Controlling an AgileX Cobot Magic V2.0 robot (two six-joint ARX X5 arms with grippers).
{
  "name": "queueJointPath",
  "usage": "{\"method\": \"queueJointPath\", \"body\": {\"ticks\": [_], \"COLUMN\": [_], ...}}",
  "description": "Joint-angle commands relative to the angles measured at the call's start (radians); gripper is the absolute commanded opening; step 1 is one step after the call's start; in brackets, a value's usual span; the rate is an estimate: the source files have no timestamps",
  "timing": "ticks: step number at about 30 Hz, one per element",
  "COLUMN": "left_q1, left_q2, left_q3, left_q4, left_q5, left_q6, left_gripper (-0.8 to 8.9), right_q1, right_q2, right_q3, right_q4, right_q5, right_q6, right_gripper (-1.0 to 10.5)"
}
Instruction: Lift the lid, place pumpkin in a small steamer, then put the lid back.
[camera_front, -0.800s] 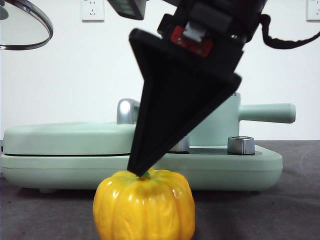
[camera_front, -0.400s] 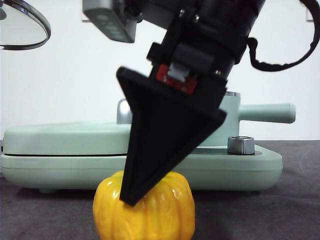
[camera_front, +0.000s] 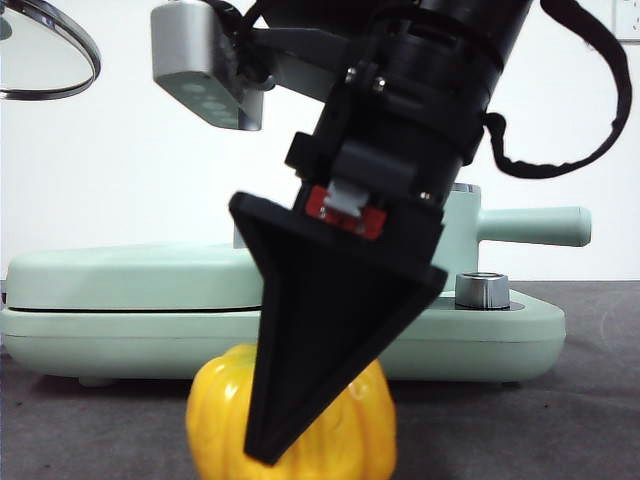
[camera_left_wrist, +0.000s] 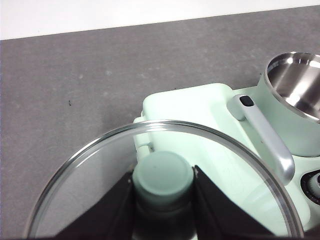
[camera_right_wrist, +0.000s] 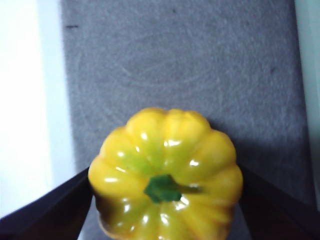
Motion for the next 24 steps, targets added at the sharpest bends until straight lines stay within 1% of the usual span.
{"method": "queueJointPath", "body": {"ticks": [1, 4, 7, 9, 10, 11, 12, 15, 17, 21, 24], "left_q1": [-0.002, -0.002, -0.002, -0.002, -0.002, -0.002, -0.002, -0.002, -0.002, -0.002, -0.002], "left_q2": [-0.001, -0.001, -0.001, -0.001, -0.001, -0.001, -0.001, -0.001, 0.000, 0.000, 0.002], "left_q3": [0.017, 0.017, 0.017, 0.017, 0.017, 0.017, 0.017, 0.017, 0.017, 0.017, 0.017], "left_q4": [0.034, 0.034, 0.034, 0.034, 0.034, 0.034, 0.034, 0.034, 0.035, 0.053, 0.072], "left_q5": [-0.003, -0.003, -0.003, -0.003, -0.003, -0.003, -0.003, -0.003, -0.003, -0.003, -0.003], "left_q6": [0.011, 0.011, 0.011, 0.010, 0.010, 0.010, 0.010, 0.010, 0.010, 0.010, 0.009], "left_gripper": [0.15, 0.15, 0.15, 0.15, 0.15, 0.15, 0.15, 0.15, 0.15, 0.15, 0.15], "right_q1": [0.004, -0.009, -0.029, -0.054, -0.072, -0.096, -0.125, -0.223, -0.278, -0.381, -0.429], "right_q2": [-0.046, -0.129, -0.220, -0.272, -0.286, -0.294, -0.294, -0.271, -0.245, -0.165, -0.082], "right_q3": [0.018, 0.029, 0.069, 0.114, 0.146, 0.183, 0.229, 0.348, 0.411, 0.530, 0.620], "right_q4": [-0.029, -0.112, -0.229, -0.311, -0.358, -0.414, -0.480, -0.623, -0.658, -0.645, -0.620], "right_q5": [0.005, 0.034, 0.100, 0.160, 0.192, 0.208, 0.206, 0.182, 0.153, 0.127, 0.127], "right_q6": [0.101, 0.202, 0.293, 0.354, 0.398, 0.433, 0.452, 0.448, 0.423, 0.365, 0.348], "right_gripper": [3.3, 3.3, 3.3, 3.3, 3.3, 3.3, 3.3, 3.3, 3.3, 3.3, 3.3]}}
